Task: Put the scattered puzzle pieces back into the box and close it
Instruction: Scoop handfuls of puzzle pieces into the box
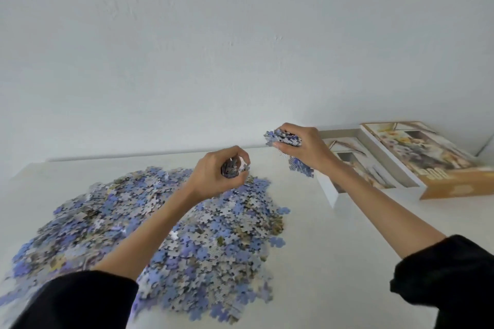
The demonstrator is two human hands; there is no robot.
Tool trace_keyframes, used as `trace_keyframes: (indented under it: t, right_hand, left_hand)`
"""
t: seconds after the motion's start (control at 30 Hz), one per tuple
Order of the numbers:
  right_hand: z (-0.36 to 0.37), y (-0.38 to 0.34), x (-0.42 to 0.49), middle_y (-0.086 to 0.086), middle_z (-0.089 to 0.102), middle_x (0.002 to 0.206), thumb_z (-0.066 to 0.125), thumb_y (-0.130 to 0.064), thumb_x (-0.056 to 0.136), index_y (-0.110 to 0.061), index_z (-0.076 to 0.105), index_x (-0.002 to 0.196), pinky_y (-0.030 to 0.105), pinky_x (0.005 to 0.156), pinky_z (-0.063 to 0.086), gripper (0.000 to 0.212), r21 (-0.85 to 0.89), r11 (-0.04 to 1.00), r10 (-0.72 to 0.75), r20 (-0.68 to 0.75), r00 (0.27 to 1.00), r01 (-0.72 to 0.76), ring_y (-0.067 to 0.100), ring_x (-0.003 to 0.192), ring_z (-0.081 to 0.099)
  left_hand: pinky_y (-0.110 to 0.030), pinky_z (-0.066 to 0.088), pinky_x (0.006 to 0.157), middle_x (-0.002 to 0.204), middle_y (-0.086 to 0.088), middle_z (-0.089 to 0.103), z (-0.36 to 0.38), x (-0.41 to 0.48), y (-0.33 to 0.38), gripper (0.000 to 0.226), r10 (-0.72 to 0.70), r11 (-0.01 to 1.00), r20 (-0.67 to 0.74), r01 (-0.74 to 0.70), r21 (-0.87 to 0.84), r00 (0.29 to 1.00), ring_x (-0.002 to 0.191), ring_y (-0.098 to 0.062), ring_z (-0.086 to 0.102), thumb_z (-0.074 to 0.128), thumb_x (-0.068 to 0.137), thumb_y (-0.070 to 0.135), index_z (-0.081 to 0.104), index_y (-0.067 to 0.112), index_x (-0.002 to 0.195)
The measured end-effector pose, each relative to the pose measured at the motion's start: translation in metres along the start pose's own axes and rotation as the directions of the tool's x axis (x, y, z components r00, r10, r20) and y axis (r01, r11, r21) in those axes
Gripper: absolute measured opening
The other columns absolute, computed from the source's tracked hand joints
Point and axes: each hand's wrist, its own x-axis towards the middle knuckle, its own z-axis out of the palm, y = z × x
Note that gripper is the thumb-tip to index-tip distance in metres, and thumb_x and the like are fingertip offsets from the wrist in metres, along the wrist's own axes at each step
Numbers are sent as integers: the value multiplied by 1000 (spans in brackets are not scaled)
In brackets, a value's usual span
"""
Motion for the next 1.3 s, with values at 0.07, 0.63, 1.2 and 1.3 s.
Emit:
trace_keyframes:
  t: [0.07,0.63,1.2,1.3]
  right_hand:
    - [-24,21,-1,12,64,79,65,-24,84,-8,61,92,26,60,37,18,-16,1000,5,-17,1000,-5,30,70,58]
    - [-120,196,9,-5,57,63,56,-43,82,-33,52,77,31,54,32,12,-159,973,184,97,978,-167,11,55,49]
    - [-109,224,7,-9,60,88,67,-35,80,-27,66,88,29,73,48,11,-194,956,242,88,966,-221,5,81,57]
    - [-108,222,6,-9,61,83,58,-41,85,-26,67,84,32,71,47,17,-216,950,242,49,969,-226,6,78,57]
  left_hand:
    - [-18,36,52,65,8,53,24,21,13,15,8,1000,20,-8,-7,1000,52,-6,44,58,74,39,55,36,89]
    - [-19,44,67,84,11,63,203,173,69,20,176,984,183,-173,-29,967,72,-5,55,69,75,16,62,18,93]
    - [-33,47,74,84,5,67,237,181,48,15,198,968,345,-239,79,918,79,-10,59,61,87,30,67,17,85]
    - [-28,46,71,83,3,66,234,179,51,14,233,963,324,-265,55,917,77,-10,57,60,89,26,67,14,85]
